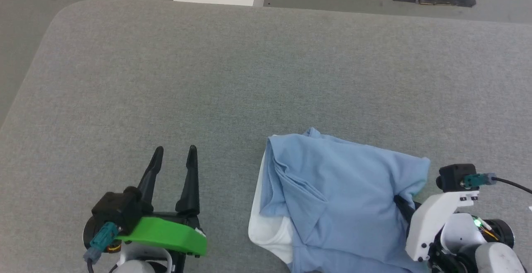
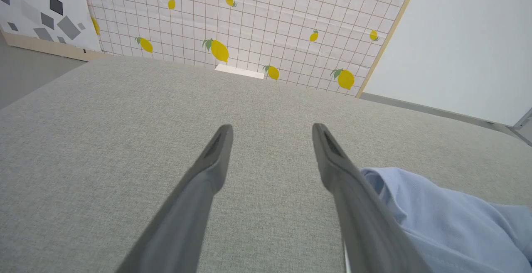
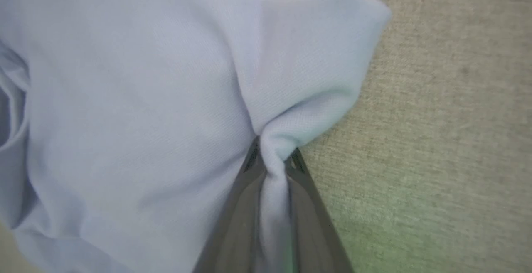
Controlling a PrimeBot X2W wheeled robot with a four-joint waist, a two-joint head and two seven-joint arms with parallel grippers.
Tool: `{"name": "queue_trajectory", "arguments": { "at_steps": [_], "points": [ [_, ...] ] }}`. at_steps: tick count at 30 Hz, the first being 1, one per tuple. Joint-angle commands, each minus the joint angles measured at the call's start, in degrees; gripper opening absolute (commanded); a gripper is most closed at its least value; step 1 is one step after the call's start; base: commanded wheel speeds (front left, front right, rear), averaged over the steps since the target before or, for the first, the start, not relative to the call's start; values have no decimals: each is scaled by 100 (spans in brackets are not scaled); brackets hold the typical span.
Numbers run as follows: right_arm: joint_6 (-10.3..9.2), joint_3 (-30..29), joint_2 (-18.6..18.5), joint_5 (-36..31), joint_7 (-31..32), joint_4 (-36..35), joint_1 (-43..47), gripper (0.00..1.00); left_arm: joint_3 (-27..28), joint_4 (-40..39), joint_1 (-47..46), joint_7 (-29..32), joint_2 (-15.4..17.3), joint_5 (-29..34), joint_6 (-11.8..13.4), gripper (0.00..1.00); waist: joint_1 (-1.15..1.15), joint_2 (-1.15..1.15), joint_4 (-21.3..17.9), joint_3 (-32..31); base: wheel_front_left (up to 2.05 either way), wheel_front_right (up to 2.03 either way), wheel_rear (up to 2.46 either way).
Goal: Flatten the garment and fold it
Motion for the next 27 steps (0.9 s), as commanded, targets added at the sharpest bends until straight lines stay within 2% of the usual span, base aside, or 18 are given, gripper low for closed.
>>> {"name": "queue_trajectory", "arguments": {
  "at_steps": [1,4,9,13,14,19,27],
  "points": [
    [-8,124,46,-55,8,94,-75,0,14,-47,-67,-12,38,52,38,100,0,0,-74,-17,0,0,0],
    [-8,242,-70,-175,-3,47,-296,0,13,-86,-71,-7,50,60,53,100,0,0,-215,-2,0,0,0],
    [-8,507,-641,-369,-27,75,-767,0,21,-152,-141,5,75,100,88,100,0,0,-503,93,0,0,0],
    [-8,611,-1169,-423,-16,237,-1227,0,37,-201,-229,36,121,131,103,100,0,0,-769,207,0,0,0],
    [-8,653,-1444,-443,16,344,-1423,0,36,-217,-288,64,150,156,106,100,0,0,-895,262,0,0,0],
    [-8,724,-2226,-500,102,607,-1864,0,17,-273,-472,172,214,213,101,100,0,0,-1185,419,0,0,0],
    [-8,638,-3226,-656,10,1080,-2556,0,-4,-458,-898,446,406,411,118,100,0,0,-1660,862,0,0,0]
  ]
}}
